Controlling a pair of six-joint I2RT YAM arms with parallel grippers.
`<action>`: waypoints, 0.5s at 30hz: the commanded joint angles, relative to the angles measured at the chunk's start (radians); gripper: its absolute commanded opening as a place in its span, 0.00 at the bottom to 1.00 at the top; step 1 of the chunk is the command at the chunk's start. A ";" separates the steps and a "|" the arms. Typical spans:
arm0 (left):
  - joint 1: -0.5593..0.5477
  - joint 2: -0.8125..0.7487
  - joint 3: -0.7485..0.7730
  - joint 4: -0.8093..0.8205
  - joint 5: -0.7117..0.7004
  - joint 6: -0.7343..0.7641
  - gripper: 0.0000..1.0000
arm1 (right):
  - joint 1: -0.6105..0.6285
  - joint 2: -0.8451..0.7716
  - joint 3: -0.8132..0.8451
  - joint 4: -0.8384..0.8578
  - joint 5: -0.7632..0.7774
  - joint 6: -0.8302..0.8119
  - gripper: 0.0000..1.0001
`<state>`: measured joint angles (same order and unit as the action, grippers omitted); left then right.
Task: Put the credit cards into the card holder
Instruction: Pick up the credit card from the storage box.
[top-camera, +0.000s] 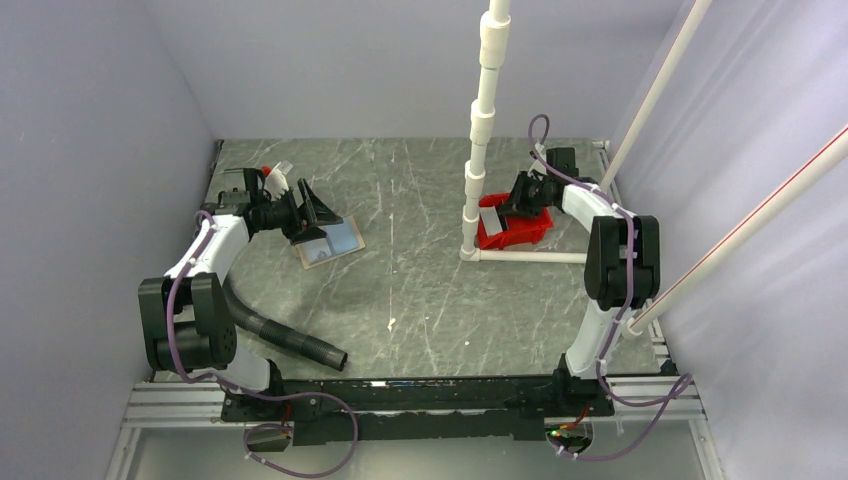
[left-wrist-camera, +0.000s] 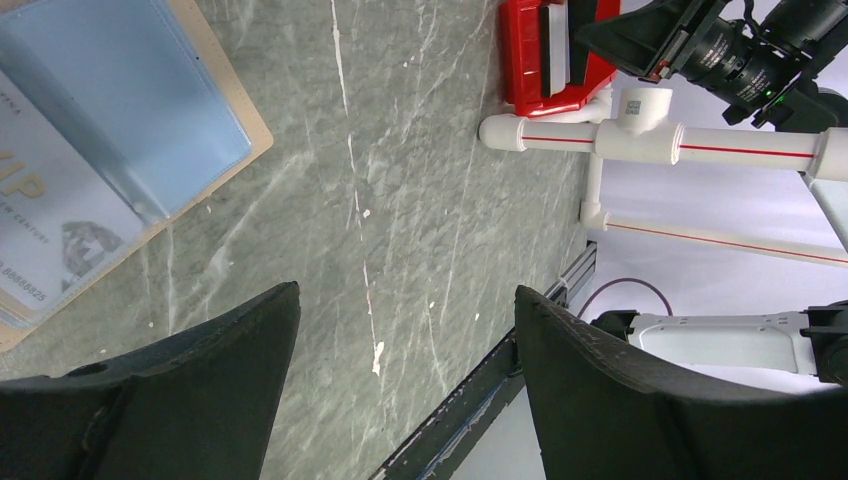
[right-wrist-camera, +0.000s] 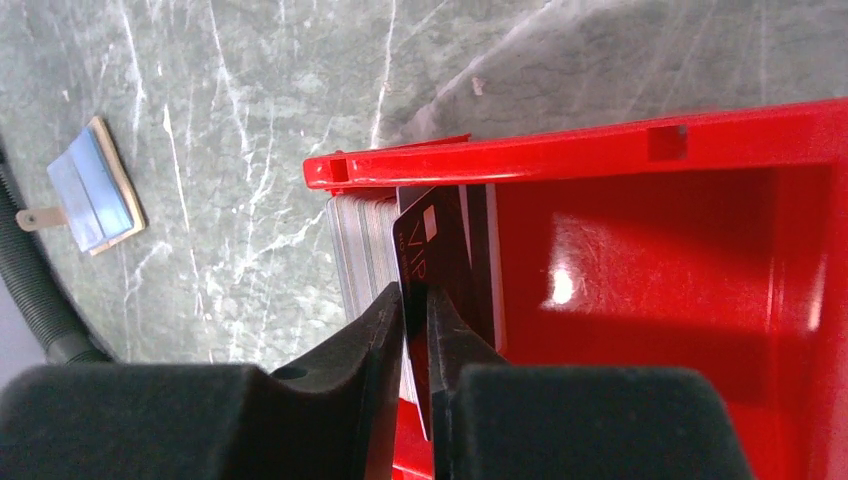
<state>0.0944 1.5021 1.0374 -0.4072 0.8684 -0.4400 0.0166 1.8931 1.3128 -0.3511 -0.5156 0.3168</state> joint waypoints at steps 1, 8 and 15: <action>-0.002 -0.009 -0.002 0.027 0.037 -0.006 0.84 | 0.006 -0.072 0.039 -0.021 0.048 -0.021 0.13; -0.004 0.006 -0.011 0.047 0.039 -0.023 0.84 | 0.043 -0.200 0.091 -0.091 0.322 -0.057 0.00; -0.066 0.000 -0.016 0.070 0.074 -0.024 0.84 | 0.295 -0.513 0.051 -0.354 0.840 -0.026 0.00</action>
<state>0.0803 1.5032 1.0206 -0.3798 0.8845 -0.4637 0.1658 1.5593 1.3464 -0.5156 -0.0101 0.2764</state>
